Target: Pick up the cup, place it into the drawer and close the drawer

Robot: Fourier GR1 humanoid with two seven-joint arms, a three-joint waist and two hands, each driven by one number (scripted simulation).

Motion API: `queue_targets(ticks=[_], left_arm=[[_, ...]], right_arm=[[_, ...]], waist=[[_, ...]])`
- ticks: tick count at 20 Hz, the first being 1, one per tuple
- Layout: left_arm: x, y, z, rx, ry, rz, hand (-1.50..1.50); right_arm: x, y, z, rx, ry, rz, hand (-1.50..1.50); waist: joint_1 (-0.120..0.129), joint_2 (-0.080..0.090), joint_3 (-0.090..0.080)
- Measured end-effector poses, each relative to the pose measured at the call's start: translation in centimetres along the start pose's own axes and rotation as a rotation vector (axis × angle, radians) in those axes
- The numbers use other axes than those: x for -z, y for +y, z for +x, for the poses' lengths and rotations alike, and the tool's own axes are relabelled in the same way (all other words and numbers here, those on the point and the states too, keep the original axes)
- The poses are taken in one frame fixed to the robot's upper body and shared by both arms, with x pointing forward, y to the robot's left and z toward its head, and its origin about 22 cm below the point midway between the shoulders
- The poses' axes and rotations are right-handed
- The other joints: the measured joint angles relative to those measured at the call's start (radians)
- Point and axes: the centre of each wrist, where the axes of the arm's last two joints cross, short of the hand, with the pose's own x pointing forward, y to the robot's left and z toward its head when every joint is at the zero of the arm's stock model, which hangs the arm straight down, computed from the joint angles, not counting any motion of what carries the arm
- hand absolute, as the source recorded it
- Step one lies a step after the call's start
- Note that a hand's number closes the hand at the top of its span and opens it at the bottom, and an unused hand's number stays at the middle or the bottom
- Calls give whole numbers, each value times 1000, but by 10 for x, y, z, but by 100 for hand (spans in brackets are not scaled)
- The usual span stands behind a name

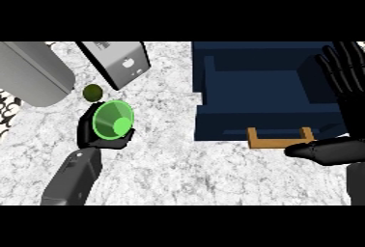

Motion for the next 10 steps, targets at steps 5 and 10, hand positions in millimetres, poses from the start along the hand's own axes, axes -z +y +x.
queue_targets(ticks=[5,10], left_arm=[[55,-40,23,-65,-93,-112,150],[101,-89,58,-105,-135,-224,150]], right_arm=[[-3,-3,-4,-12,1,-7,-150],[-7,-6,-5,-24,8,-13,-150]], waist=[[15,-7,2],[19,-10,2]])
